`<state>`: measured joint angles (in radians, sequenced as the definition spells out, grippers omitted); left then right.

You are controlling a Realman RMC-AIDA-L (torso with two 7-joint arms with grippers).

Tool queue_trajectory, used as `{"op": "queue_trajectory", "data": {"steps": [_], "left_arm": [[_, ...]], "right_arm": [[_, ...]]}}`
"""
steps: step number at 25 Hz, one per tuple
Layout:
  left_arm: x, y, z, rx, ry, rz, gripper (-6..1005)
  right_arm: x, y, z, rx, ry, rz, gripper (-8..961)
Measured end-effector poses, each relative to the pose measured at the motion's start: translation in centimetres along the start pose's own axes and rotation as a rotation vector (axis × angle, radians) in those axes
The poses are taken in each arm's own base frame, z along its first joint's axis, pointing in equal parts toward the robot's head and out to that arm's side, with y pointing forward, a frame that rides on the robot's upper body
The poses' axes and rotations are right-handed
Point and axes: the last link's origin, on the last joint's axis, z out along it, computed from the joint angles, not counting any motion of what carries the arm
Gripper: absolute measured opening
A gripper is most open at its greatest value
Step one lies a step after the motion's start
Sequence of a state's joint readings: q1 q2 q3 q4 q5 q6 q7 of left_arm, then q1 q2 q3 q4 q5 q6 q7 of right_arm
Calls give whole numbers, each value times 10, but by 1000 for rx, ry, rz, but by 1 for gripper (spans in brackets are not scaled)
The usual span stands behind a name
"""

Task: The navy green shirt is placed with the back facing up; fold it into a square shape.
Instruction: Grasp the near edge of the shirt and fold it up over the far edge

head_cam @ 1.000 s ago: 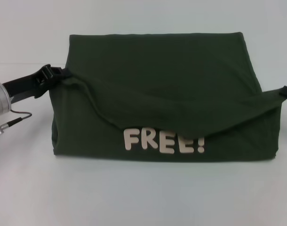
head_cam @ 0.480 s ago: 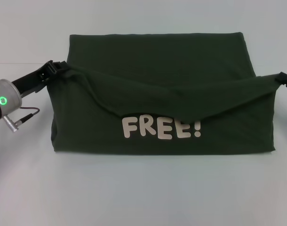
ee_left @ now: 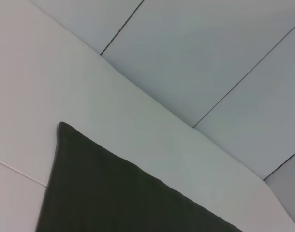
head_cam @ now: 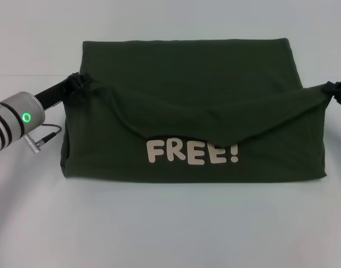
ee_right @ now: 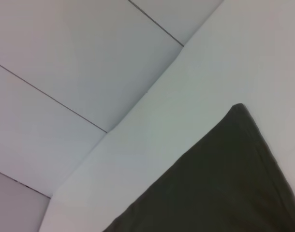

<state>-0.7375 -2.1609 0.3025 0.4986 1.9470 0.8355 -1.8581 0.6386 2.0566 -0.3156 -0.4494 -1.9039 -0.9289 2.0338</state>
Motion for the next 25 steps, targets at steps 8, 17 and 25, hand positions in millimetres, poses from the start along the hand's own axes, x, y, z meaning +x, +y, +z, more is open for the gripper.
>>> {"op": "queue_trajectory", "data": {"steps": [8, 17, 25], "left_arm": [[4, 2, 5, 16, 17, 22, 33], [-1, 1, 12, 66, 21, 42, 34], [7, 12, 20, 54, 34, 89, 34]], "right_arm": [[0, -1, 2, 18, -6, -7, 1], [3, -1, 6, 34, -5, -42, 1], [-9, 3, 7, 24, -35, -48, 0]]}}
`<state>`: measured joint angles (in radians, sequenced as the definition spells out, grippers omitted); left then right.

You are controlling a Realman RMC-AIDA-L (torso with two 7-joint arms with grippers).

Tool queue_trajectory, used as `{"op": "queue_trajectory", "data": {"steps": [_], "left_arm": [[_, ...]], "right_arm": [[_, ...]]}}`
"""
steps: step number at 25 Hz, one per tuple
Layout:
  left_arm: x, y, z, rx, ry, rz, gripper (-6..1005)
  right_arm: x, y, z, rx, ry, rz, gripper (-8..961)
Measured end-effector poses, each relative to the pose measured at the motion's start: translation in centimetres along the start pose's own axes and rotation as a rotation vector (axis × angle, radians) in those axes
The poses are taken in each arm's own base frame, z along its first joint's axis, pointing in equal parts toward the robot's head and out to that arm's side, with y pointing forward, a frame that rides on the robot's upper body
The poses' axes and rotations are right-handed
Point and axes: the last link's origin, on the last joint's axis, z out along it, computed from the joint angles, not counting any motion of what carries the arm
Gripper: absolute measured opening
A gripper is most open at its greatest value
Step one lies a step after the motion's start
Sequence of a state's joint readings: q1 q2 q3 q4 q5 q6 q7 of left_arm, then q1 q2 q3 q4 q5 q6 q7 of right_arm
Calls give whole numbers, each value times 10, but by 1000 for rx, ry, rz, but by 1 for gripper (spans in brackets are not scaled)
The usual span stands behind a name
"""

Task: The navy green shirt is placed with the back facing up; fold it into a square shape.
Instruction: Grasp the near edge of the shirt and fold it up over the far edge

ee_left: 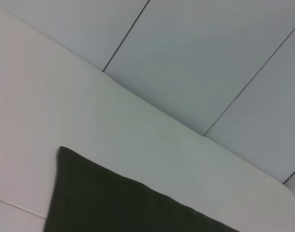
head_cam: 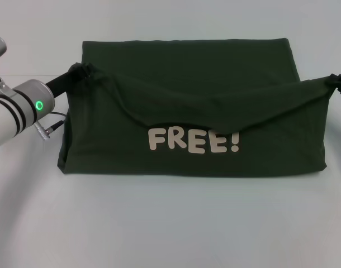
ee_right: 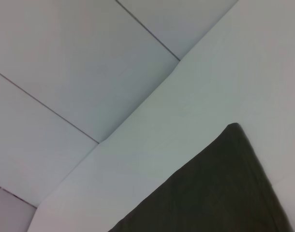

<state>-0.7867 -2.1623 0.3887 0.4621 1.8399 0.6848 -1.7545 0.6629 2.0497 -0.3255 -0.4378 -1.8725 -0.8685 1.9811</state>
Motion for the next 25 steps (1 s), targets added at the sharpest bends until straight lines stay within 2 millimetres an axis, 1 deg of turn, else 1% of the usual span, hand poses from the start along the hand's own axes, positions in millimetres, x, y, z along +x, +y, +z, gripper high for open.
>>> {"op": "queue_trajectory", "data": {"steps": [6, 10, 16, 21, 25], "left_arm": [[-8, 2, 7, 37, -19, 41, 33], [-10, 3, 7, 35, -16, 31, 33], [-10, 1, 6, 39, -11, 22, 34], [-6, -5, 2, 49, 23, -15, 33], [-4, -8, 0, 54, 30, -8, 33]], "right_arm": [[0, -1, 4, 29, -7, -27, 0], [1, 2, 9, 40, 4, -50, 1], [2, 6, 13, 39, 7, -72, 0], [3, 8, 14, 35, 13, -85, 1], [4, 11, 16, 30, 15, -86, 1]]}}
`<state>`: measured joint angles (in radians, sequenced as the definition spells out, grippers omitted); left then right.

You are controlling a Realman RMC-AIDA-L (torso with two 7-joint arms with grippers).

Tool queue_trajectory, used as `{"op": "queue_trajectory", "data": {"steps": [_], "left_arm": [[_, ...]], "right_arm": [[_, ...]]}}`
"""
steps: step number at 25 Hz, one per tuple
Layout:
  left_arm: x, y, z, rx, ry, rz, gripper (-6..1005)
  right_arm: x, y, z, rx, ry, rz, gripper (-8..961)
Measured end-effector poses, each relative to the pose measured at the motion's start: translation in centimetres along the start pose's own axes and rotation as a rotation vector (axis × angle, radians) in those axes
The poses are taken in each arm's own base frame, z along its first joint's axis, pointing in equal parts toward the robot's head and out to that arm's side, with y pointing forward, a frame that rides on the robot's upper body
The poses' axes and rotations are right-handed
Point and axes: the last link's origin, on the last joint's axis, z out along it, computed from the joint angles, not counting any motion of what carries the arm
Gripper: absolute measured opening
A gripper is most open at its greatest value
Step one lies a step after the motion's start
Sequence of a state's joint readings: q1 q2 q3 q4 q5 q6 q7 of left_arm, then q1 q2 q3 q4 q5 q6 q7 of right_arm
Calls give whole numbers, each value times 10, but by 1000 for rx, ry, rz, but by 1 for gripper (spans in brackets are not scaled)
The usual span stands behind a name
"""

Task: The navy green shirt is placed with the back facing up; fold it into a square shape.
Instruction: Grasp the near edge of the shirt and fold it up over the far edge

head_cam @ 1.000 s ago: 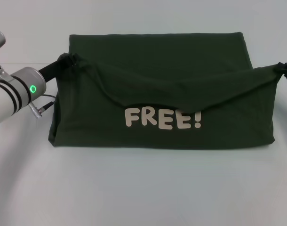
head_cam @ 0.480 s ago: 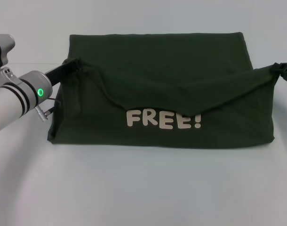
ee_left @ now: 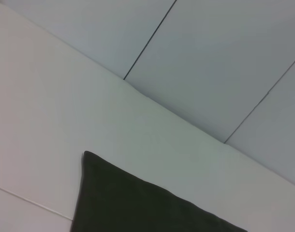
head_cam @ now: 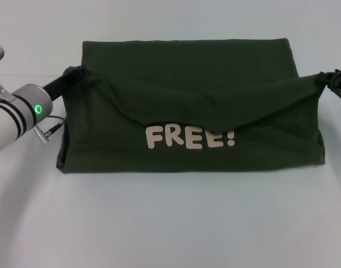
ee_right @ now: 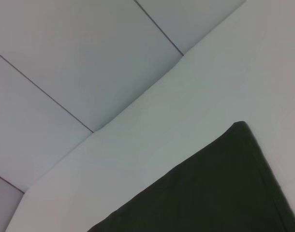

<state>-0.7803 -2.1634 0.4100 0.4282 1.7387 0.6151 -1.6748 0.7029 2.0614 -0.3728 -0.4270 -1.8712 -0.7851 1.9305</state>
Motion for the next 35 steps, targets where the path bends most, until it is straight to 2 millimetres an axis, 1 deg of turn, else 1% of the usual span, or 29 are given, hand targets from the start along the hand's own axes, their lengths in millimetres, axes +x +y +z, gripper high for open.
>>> {"op": "queue_trajectory", "data": {"steps": [6, 11, 16, 20, 22, 24, 29, 32, 35], "left_arm": [[-6, 7, 3, -15, -19, 31, 34], [-5, 6, 2, -21, -6, 6, 34], [-12, 6, 2, -17, -26, 3, 99], [-14, 3, 2, 1, -30, 1, 226], [-14, -2, 2, 25, -28, 3, 289], [-13, -8, 1, 63, -26, 11, 534], [-13, -18, -2, 117, -19, 5, 582], [-12, -19, -3, 114, -12, -14, 611], [-12, -18, -6, 75, -12, -31, 640]], "right_arm": [[4, 10, 8, -9, 17, -24, 2], [7, 11, 13, 19, 36, -68, 3], [8, 13, 14, 19, 43, -75, 174], [9, 11, 13, 20, 43, -64, 304], [10, 10, 11, 14, 46, -56, 369], [13, 9, 8, 0, 50, -44, 433], [18, 5, 0, -32, 55, -14, 638], [21, 2, -6, -57, 43, 15, 746], [23, -1, -13, -79, 47, 16, 844]]}}
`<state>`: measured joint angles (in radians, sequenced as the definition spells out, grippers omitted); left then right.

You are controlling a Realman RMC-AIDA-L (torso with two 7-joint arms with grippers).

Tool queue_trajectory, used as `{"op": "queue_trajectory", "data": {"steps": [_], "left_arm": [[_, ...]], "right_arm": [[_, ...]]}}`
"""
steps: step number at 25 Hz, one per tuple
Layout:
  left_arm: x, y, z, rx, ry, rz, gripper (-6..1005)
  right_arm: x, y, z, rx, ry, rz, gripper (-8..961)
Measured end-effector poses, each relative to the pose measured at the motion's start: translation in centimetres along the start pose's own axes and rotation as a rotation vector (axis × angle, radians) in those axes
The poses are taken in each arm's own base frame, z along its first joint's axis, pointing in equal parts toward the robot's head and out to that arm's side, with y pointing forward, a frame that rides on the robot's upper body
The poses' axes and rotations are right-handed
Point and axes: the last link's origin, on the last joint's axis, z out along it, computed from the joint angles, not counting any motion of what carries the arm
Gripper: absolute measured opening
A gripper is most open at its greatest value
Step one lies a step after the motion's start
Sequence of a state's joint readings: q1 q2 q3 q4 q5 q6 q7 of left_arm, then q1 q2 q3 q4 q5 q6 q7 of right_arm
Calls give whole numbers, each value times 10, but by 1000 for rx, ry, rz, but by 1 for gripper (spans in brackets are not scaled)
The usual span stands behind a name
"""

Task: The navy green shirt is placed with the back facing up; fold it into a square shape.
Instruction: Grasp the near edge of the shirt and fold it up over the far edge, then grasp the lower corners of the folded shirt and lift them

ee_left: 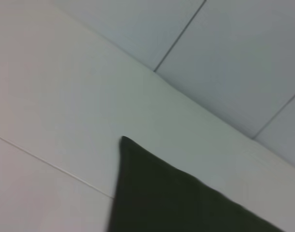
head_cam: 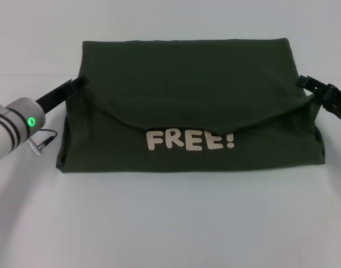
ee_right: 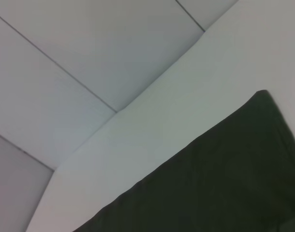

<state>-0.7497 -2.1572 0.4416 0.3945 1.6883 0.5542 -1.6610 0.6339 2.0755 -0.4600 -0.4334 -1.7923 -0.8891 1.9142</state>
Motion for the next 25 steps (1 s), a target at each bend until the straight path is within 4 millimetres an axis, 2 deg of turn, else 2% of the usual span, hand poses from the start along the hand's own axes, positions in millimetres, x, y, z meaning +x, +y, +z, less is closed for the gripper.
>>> {"op": "queue_trajectory", "data": {"steps": [1, 5, 12, 16, 25], "left_arm": [[0, -1, -3, -30, -7, -10, 650], [-1, -11, -25, -157, -106, -81, 667], [-2, -30, -63, -205, -294, -67, 686], [-7, -40, -71, -182, -347, -34, 686], [-12, -49, -72, -127, -378, 2, 685]], "right_arm": [[0, -2, -3, -8, 5, -1, 877], [1, -7, -23, -73, 47, -13, 873], [12, -17, -51, -137, 106, -23, 868], [17, -23, -59, -128, 124, -33, 868], [23, -25, -60, -119, 149, -54, 869]]}}
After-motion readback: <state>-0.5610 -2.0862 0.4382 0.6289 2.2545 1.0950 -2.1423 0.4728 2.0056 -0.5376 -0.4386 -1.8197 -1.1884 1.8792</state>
